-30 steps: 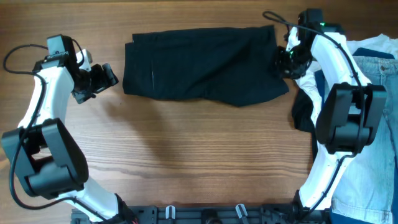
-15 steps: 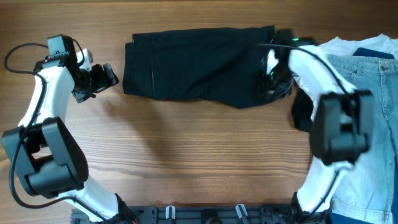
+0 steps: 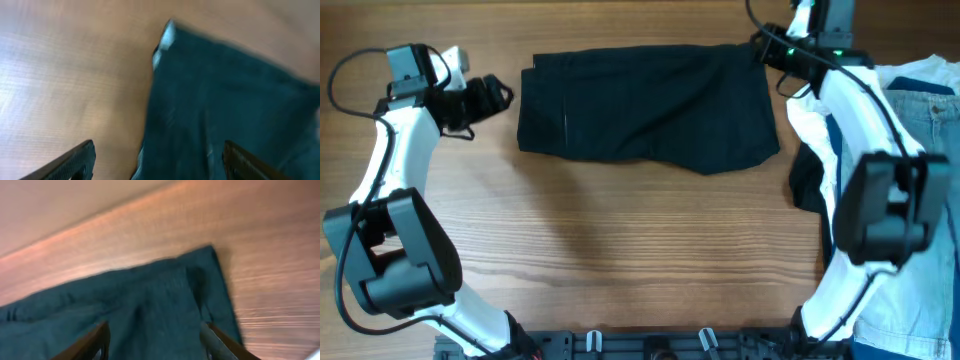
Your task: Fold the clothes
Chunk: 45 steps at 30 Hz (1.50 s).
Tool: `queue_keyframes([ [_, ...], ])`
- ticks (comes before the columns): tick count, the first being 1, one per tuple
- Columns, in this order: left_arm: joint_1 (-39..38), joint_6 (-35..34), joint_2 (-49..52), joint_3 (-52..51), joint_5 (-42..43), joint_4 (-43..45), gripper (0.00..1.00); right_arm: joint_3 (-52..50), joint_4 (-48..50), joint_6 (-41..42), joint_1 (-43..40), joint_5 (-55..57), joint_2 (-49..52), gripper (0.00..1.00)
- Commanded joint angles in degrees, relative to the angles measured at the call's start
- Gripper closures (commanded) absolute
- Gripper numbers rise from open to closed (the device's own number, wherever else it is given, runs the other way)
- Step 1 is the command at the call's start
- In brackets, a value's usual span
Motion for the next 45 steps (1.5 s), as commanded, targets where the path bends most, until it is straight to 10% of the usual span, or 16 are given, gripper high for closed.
queue_keyframes([
  [1,-0.26,-3.41,0.37,0.09,6.32,4.11,0.19,-0.31,-0.24,4.74,0.07,-6.64,3.87,0.42],
  [5,-0.37,0.52,0.96,0.07,3.96,-2.36,0.14,-0.31,-8.26,-0.66,0.09,-7.69,4.83,0.26],
  [15,-5.29,3.39,12.92,0.04,2.23,-9.73,0.09,-0.24,-15.06,-5.29,-2.64,-8.66,-4.13,0.23],
  [16,-6.27,3.43,13.44,0.04,1.92,-9.73,0.14,-0.24,-15.47,-5.33,-2.64,-8.44,-5.27,0.23],
  [20,-7.85,1.70,13.99,0.07,-8.31,-11.85,0.83,-0.24,-17.35,-5.09,-2.64,-8.46,-8.68,0.22],
  [22,-7.17,-1.90,13.99,0.07,-17.31,-14.99,0.96,-0.24,-19.34,-5.11,-2.64,-8.44,-8.81,0.23],
  [27,-1.42,-5.44,12.94,0.07,-32.59,-24.90,0.96,-0.26,-24.46,-7.76,-2.29,-8.50,-8.76,0.23],
  [34,6.10,-4.94,7.82,0.07,-32.06,-30.75,0.91,-2.08,-17.20,-13.88,4.46,-8.70,-8.07,0.28],
  [37,6.95,-6.32,7.02,0.07,-31.19,-33.64,0.76,-2.64,-8.33,-9.68,8.98,-7.50,-5.14,0.33],
  [39,6.93,-6.32,6.99,0.07,-30.42,-34.64,0.48,-2.62,-2.99,-5.07,11.19,-7.39,-1.81,0.35],
  [45,7.17,-5.99,4.00,2.19,-23.45,-35.50,0.23,-2.58,11.06,1.60,13.22,-12.55,6.14,0.32],
])
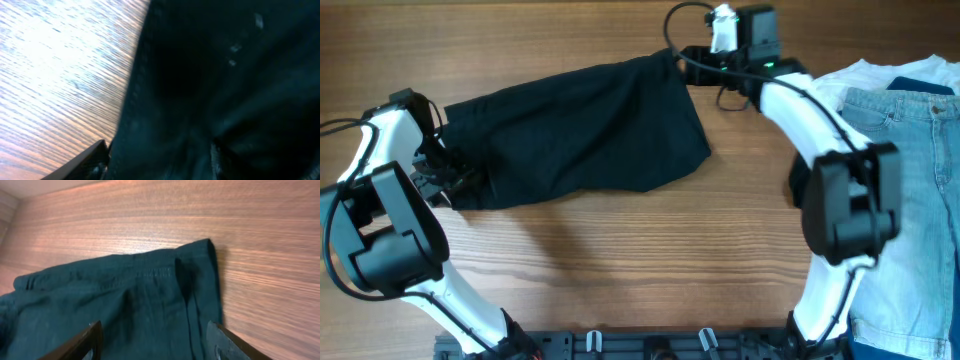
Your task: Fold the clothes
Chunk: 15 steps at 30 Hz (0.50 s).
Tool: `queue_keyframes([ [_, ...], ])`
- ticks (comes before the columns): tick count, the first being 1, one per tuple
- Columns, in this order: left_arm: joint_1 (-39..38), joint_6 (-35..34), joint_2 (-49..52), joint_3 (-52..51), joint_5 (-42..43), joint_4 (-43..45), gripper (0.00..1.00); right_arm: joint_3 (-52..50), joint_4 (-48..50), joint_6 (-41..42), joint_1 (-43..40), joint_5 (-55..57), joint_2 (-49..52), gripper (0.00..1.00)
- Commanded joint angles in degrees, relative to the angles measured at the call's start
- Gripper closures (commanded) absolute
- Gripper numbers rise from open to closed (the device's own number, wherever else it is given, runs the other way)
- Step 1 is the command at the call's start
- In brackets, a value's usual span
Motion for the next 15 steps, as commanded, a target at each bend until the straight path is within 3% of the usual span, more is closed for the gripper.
queue_keyframes([
  [1,0.66,-0.11,-5.03,2.34,5.70,-0.96,0.20,-0.72,5.90,6.21,-0.02,-3.69,4.46,0.32],
  [4,0.74,-0.09,-9.20,4.87,10.21,-0.46,0.13,-0.72,11.67,10.05,0.44,-4.15,7.08,0.36],
  [11,0.70,-0.11,-14.82,5.57,12.07,5.68,0.08,-0.70,23.63,15.58,1.44,-4.46,13.66,0.42],
  [15,0.70,-0.13,-14.80,5.57,12.44,6.84,0.09,-0.70,24.92,15.85,2.36,-4.61,15.15,0.42],
])
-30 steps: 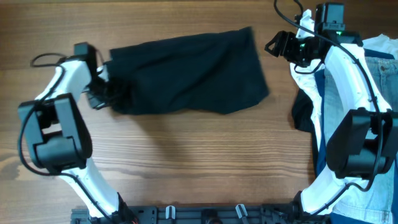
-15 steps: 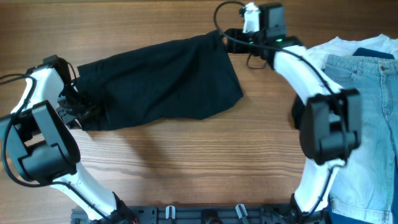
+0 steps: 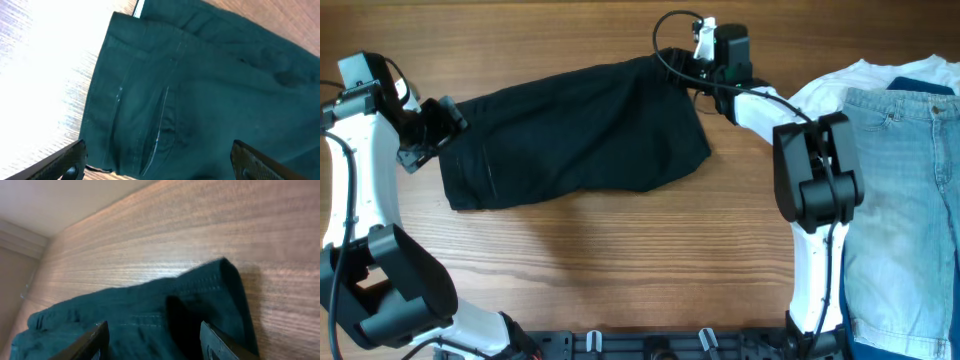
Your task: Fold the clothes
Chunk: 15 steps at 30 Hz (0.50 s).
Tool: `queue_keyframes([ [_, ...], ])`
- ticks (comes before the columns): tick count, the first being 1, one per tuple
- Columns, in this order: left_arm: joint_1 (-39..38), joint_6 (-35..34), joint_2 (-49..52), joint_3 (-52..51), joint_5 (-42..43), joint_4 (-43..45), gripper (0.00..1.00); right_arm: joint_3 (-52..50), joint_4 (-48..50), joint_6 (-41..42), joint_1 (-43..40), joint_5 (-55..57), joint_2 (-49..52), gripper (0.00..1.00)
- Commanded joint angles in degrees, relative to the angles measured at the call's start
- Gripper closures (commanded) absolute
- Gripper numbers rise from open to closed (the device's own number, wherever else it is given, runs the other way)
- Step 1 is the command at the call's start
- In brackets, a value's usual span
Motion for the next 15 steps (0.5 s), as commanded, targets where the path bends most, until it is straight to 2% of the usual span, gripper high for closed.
queue_keyframes([
  [1,0.46,0.11,-0.31,0.59,1.53,0.87,0.09,-0.15,0.63,1.22,1.25,-1.40,2.25,0.42],
  [4,0.46,0.11,-0.31,0.59,1.51,1.31,0.09,-0.15,0.63,0.37,1.92,-1.70,2.29,0.46],
  [9,0.46,0.13,-0.31,0.57,1.46,2.54,0.09,-0.15,0.66,-2.29,2.56,-4.81,2.27,0.70],
  [10,0.46,0.13,-0.31,0.59,1.49,2.97,0.10,-0.07,0.68,-1.49,1.81,-4.83,2.27,0.80],
  [11,0.46,0.15,-0.31,0.57,1.44,3.43,0.10,0.00,0.74,0.07,1.03,-5.35,2.27,0.96],
  [15,0.46,0.66,0.52,0.48,1.31,6.29,0.12,0.63,1.66,1.16,-2.91,-10.43,1.38,0.96],
])
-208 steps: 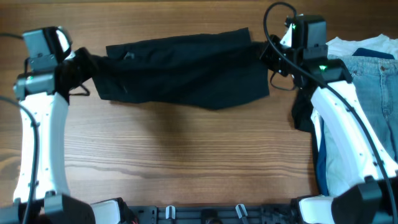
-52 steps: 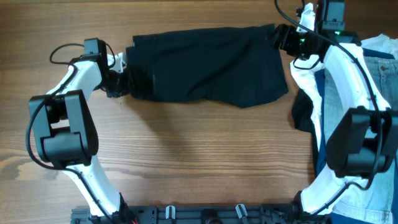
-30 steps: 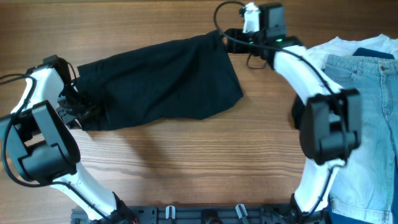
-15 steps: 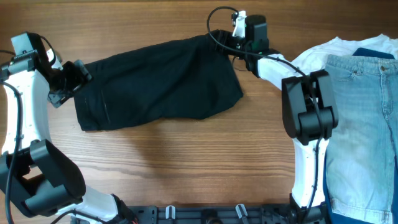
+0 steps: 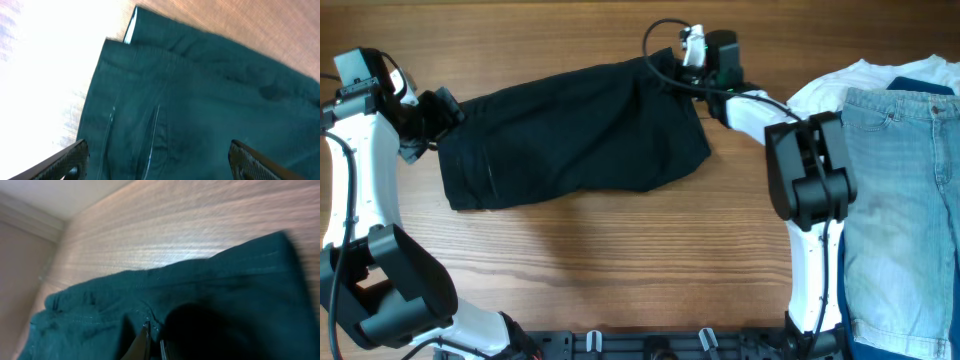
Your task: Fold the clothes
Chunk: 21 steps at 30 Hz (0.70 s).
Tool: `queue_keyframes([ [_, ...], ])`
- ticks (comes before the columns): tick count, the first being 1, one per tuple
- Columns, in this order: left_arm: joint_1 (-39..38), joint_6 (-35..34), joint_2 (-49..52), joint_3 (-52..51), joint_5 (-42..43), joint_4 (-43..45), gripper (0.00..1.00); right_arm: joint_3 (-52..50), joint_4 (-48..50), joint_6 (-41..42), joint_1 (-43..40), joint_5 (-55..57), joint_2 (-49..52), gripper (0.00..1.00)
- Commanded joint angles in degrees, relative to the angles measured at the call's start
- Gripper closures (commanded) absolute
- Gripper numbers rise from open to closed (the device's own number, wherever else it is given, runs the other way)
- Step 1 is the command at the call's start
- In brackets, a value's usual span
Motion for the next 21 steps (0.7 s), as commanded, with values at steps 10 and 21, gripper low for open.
queue_keyframes([
  [10,0.07,2.73,10.23,0.42,2.27,11.74,0.43,0.61,-7.23,0.55,-6.16,-5.73,-7.63,0.95],
  [21,-0.63,-4.59,22.71,0.42,10.60,28.48,0.90,0.61,-10.05,-0.92,-6.16,-3.52,-7.63,0.96],
])
